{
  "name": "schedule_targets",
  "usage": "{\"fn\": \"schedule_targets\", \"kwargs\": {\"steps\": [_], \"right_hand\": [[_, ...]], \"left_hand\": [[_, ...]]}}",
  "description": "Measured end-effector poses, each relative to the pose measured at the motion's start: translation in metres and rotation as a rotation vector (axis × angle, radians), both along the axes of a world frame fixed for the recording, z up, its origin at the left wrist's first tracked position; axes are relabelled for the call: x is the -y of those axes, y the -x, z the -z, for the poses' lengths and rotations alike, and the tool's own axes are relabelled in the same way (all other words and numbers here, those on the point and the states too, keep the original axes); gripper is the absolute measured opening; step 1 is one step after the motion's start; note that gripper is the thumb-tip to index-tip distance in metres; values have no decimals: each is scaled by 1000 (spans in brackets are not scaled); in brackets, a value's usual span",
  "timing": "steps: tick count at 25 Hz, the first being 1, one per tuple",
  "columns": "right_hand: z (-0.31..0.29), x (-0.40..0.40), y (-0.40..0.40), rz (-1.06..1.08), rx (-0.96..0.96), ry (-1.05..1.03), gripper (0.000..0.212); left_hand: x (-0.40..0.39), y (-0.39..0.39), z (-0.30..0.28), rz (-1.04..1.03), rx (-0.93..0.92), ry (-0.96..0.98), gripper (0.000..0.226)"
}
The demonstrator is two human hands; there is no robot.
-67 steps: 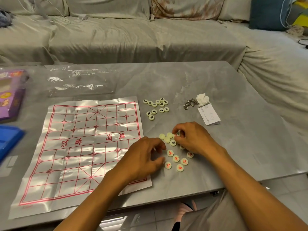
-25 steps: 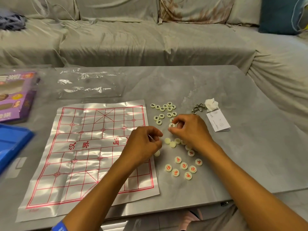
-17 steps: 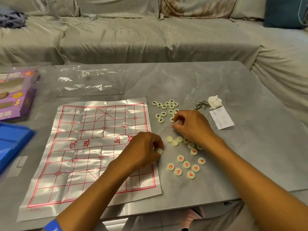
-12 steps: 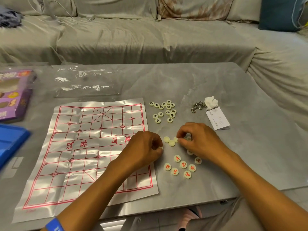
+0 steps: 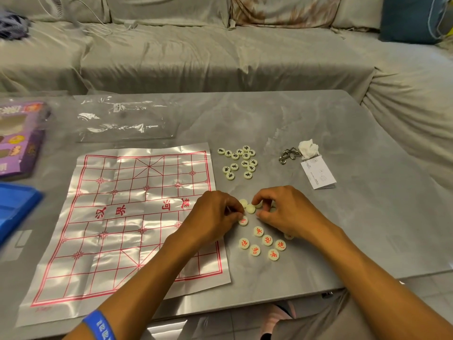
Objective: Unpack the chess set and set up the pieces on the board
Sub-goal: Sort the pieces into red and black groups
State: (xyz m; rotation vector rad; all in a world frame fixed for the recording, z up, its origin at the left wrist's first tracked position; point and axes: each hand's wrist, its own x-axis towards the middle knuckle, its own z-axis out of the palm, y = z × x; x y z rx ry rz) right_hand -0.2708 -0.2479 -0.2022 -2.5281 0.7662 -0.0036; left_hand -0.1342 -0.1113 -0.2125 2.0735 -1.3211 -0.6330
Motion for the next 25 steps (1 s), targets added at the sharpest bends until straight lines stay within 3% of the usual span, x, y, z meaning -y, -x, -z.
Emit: {"fn": "schedule_targets", "kwargs": {"steps": [5,10,12,17,25], "right_hand": [[4,-5,-6,-15,21,74,22],[5,-5,-11,-31,16,88,24],[5,-5,-13,-33,24,83,24],[6,3,-14,-3,56,10,23],[-3,11,-10,106,79,-174,21]], "left_hand": [[-3,-3,-1,-23,23,-16,16],[-8,2,-6,174,51,-79,17],[-6,2,-5,112,69,-45,18],[8,-5,0,-74,156,53,22],[25,-8,12,34,282,56,29]]}}
